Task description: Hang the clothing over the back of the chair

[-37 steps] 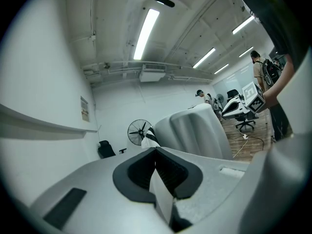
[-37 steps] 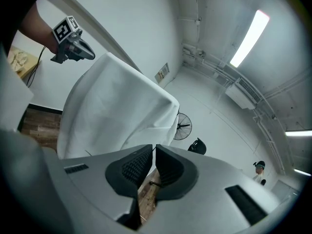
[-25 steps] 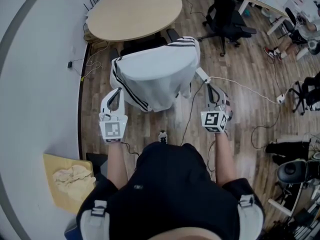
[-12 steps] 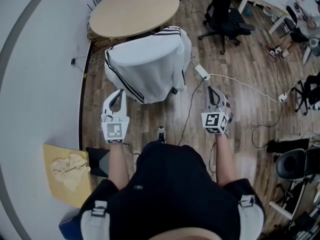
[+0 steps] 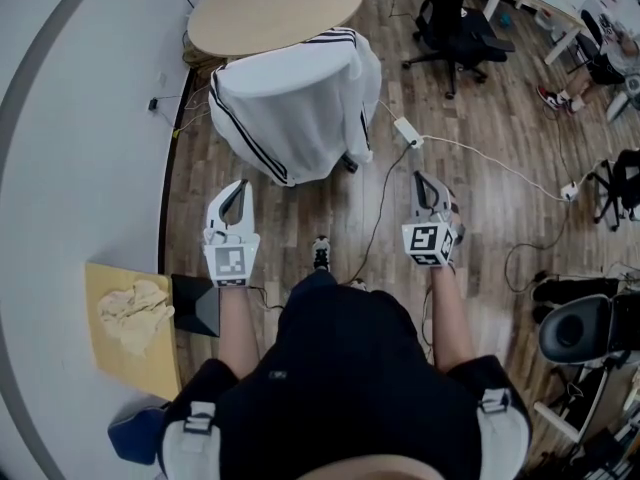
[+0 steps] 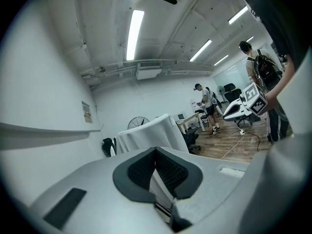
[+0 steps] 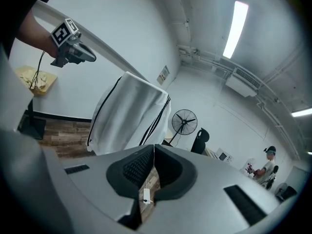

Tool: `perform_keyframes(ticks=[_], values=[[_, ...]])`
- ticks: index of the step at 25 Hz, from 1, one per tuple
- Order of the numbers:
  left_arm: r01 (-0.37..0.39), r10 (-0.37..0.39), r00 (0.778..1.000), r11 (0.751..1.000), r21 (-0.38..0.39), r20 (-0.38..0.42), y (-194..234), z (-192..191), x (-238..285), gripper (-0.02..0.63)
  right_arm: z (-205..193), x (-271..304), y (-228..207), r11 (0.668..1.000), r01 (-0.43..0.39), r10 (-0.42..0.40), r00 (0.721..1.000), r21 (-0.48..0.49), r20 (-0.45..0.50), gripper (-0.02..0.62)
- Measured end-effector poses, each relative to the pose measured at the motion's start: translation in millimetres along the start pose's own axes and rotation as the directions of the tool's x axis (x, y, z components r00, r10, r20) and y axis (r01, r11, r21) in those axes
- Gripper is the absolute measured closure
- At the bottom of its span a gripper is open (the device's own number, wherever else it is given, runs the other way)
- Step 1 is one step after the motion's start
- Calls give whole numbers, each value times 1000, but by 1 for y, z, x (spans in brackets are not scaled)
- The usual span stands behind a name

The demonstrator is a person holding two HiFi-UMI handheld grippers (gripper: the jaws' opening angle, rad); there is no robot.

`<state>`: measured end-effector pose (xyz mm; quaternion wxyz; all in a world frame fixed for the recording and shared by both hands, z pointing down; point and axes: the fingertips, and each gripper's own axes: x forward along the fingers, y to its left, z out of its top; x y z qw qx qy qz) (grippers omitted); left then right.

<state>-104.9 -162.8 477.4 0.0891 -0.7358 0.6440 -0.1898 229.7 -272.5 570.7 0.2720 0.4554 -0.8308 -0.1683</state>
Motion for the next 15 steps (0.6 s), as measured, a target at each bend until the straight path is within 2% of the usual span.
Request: perform_keyframes(ticks=[6, 10, 15], values=[[-16, 16, 1000, 1000, -2, 22, -17, -2, -26, 606, -7, -24, 9, 1000, -15, 15, 1000, -22, 16, 597], [-23, 23, 1000, 1000, -19, 1, -21, -5, -39, 606, -17, -35, 14, 1000, -22, 22, 1000, -11, -4, 597], [-26, 26, 1000, 1000, -4, 10, -24, -3, -43, 606, -8, -42, 10, 998, -30, 32, 999, -51, 20, 597]])
